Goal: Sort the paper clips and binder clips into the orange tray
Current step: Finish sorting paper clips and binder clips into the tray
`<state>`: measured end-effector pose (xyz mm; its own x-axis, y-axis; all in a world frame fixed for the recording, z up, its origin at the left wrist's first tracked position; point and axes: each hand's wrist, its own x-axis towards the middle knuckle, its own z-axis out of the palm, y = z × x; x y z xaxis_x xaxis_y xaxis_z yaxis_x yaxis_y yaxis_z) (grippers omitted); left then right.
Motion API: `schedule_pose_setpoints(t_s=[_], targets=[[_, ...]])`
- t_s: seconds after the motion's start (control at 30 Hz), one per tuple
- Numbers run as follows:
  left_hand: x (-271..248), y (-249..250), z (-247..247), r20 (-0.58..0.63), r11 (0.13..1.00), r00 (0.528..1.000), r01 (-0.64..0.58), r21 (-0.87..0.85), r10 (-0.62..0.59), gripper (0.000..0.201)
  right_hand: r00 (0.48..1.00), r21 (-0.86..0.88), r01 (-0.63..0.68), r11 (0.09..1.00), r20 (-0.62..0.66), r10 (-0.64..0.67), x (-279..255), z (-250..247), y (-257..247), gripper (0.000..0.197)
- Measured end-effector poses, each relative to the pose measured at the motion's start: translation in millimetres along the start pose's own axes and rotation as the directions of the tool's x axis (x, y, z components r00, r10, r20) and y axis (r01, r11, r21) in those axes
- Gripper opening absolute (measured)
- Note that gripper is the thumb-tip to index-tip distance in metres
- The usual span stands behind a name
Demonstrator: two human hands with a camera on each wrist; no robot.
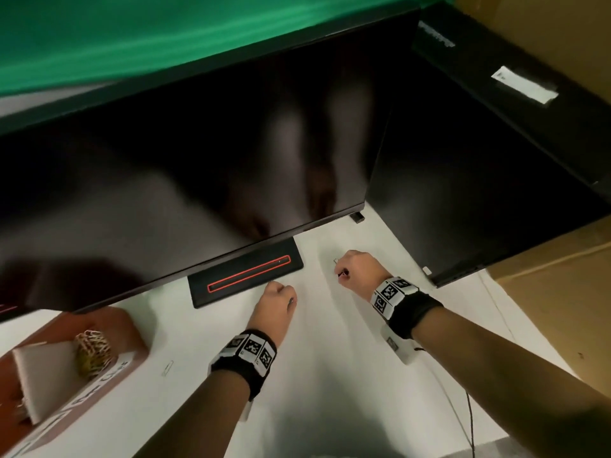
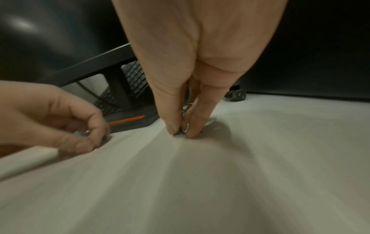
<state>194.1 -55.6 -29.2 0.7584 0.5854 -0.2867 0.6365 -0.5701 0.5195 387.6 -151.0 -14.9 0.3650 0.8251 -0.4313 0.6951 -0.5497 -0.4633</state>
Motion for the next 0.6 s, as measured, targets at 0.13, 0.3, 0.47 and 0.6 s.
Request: schedule_pose_setpoints(t_s=[0.13, 0.3, 0.47, 0.6], targets=[[-22, -26, -15, -0.042, 0.999, 0.999, 0.023, -0.046, -0.024, 0.006, 0.992, -0.027, 0.092, 0.995, 0.087, -0.090, -20, 22, -21, 0.024], [-74, -54, -46, -0.162, 0.982, 0.986, 0.019, -0.189, -0.050, 0.009, 0.959, 0.027, 0.259, 0.966, 0.110, -0.260, -39, 42, -70, 0.017], [-138, -103, -109, -0.300, 0.976, 0.945, 0.065, -0.208, -0.127, 0.013, 0.876, 0.113, 0.466, 0.878, 0.084, -0.476, -39, 59, -161, 0.013], [-187, -158, -166, -0.372, 0.946, 0.870, 0.284, -0.156, -0.322, 0.007, 0.773, 0.156, 0.618, 0.770, 0.060, -0.632, -27, 75, -256, 0.013]])
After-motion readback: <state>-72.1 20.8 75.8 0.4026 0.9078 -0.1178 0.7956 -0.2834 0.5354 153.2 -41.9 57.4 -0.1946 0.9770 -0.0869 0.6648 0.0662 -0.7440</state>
